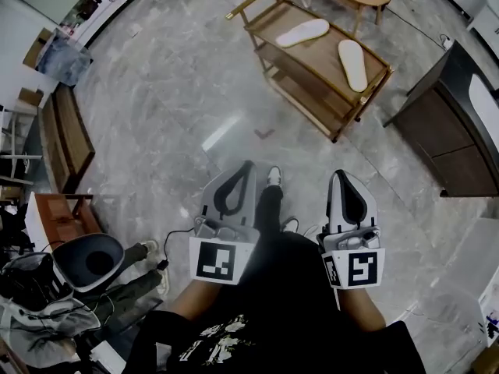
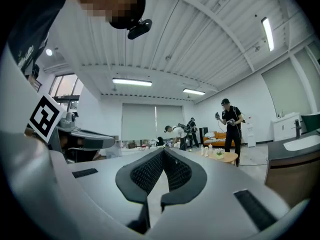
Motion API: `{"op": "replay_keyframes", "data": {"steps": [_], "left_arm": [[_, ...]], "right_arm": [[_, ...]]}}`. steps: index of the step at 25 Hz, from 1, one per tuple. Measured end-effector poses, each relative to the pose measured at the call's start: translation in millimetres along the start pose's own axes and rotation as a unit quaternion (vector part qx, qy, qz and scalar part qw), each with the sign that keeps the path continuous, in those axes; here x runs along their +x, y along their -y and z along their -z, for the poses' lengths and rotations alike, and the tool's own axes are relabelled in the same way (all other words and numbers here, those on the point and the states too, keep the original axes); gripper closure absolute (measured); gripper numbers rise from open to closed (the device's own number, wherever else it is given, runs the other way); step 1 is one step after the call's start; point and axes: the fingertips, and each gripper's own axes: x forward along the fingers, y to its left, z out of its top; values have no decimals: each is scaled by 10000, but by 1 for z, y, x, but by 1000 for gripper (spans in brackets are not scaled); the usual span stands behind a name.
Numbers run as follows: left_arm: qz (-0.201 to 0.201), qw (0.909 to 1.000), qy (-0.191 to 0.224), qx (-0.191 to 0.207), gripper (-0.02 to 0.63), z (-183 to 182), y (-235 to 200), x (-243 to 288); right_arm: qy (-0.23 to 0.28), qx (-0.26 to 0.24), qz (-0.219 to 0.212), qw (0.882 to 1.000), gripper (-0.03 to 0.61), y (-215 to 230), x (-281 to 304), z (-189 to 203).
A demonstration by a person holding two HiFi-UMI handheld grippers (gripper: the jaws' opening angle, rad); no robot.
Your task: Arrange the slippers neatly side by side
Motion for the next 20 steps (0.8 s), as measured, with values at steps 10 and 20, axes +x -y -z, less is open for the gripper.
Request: {"op": "replay_keyframes", "data": {"steps": [10, 20], "left_arm": [[133, 9998, -81, -154, 627, 10, -10, 41], [113, 9994, -249, -205, 627, 10, -39, 98]], "right_arm": [[-364, -216, -44, 9991, 588, 12, 27, 12], [-575, -277, -187, 9978, 588, 36, 91, 23]]}}
